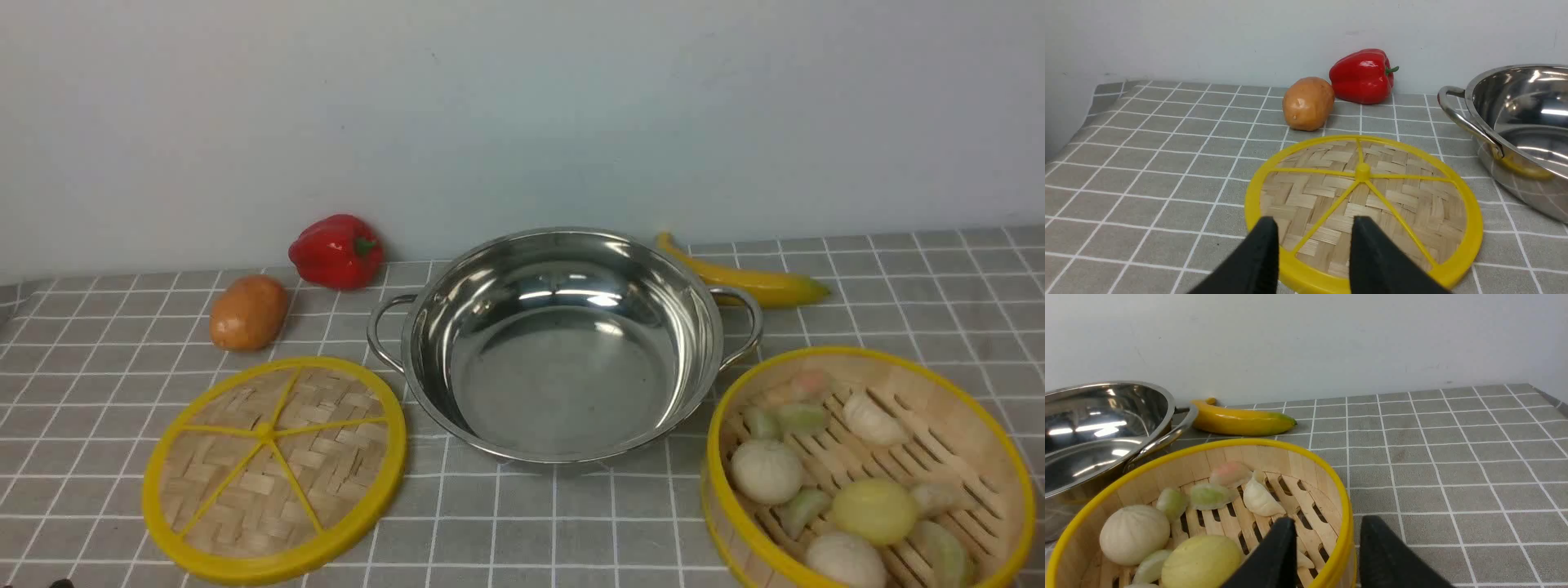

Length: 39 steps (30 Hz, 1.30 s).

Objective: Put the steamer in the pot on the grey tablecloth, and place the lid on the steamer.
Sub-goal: 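Reach for and grasp the rim of the bamboo steamer holding the buns with the right gripper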

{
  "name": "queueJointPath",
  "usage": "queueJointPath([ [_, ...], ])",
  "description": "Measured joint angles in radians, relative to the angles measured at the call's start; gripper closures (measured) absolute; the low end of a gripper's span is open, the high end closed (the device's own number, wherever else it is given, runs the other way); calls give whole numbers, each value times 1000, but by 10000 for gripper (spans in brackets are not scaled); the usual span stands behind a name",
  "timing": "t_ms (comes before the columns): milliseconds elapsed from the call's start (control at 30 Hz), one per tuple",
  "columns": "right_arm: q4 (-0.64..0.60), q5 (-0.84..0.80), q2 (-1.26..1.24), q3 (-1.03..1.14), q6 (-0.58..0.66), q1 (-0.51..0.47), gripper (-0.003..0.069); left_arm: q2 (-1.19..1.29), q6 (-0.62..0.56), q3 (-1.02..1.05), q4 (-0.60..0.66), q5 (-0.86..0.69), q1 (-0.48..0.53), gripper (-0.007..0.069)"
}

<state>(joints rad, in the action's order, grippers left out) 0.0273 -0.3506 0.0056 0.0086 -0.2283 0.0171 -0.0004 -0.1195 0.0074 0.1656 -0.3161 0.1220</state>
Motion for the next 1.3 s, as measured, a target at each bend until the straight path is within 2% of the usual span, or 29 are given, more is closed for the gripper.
queueJointPath([
  [1133,0,0,0,0,0,0,419,0,0,0,1,0,0,382],
  [1233,-20,17,0,0,-4,0,419,0,11,0,53,2,0,382],
  [1300,-92,61,0,0,-33,0,419,0,44,0,151,7,0,382],
])
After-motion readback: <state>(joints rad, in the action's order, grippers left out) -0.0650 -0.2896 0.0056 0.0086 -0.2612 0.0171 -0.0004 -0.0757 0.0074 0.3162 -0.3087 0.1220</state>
